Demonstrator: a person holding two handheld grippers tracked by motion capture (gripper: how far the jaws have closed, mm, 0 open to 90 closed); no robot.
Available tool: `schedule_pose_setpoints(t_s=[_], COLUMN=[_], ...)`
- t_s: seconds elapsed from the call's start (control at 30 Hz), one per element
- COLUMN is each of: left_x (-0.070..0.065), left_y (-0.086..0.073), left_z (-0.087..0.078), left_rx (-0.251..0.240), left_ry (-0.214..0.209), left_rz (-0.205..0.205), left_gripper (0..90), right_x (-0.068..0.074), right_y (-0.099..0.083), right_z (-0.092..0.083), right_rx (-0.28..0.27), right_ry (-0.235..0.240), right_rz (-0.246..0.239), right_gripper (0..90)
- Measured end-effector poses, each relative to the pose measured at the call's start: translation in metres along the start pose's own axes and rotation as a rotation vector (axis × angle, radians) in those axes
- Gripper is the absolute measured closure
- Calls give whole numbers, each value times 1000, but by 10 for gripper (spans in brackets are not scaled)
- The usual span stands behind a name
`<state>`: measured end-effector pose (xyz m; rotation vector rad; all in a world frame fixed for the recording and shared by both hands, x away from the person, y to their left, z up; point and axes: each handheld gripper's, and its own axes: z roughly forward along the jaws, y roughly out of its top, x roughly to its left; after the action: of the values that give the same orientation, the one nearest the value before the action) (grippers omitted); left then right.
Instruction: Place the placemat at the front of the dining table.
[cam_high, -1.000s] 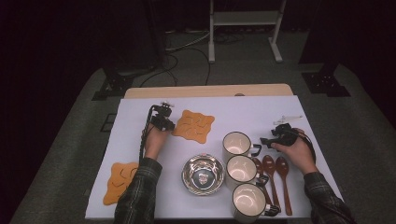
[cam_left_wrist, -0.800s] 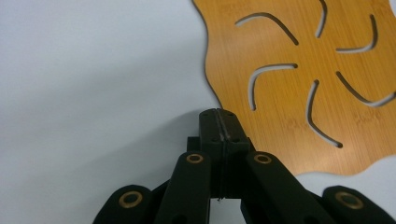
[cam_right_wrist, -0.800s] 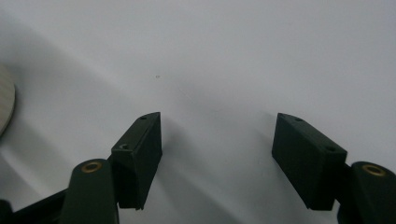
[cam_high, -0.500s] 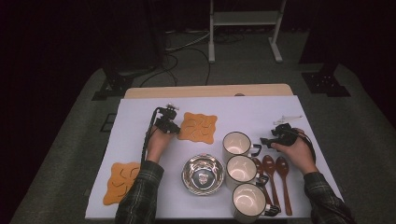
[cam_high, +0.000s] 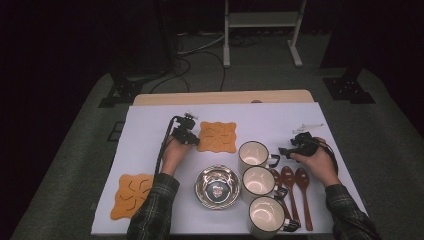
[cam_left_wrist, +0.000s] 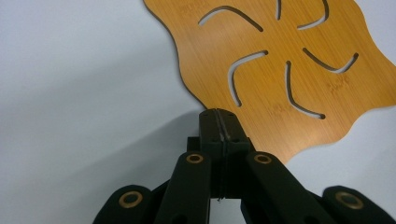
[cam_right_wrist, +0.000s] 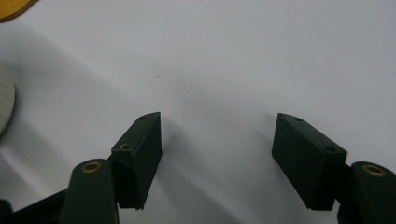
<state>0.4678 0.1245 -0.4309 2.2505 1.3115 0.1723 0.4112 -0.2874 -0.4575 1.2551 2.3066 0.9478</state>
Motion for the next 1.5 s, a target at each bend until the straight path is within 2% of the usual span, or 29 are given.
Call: schedule_pose_setpoints(t_s=[0.4, 0.7, 0.77, 0.93, 1.27, 1.5], left_x=[-2, -2, -1, 0, 2, 1], left_y=[1, 1, 1, 0, -8, -13], left_z=[1, -1, -3, -6, -15, -20], left_rx=[-4, -25, -28, -60, -93, -118], left_ry=[-14, -2, 4, 14, 30, 33], left_rz=[0, 2, 11, 6, 6, 21], left_gripper=[900, 900, 883, 797, 661, 554], right_x=[0, 0, 0, 0, 0, 0], right_y=[0, 0, 0, 0, 0, 0], right_z=[0, 0, 0, 0, 0, 0], right_rx=[0, -2, -2, -2, -2, -3], right_ry=[0, 2, 2, 1, 1, 1], right_rz=[0, 0, -1, -1, -1, -1], right_gripper=[312, 312, 312, 312, 312, 312])
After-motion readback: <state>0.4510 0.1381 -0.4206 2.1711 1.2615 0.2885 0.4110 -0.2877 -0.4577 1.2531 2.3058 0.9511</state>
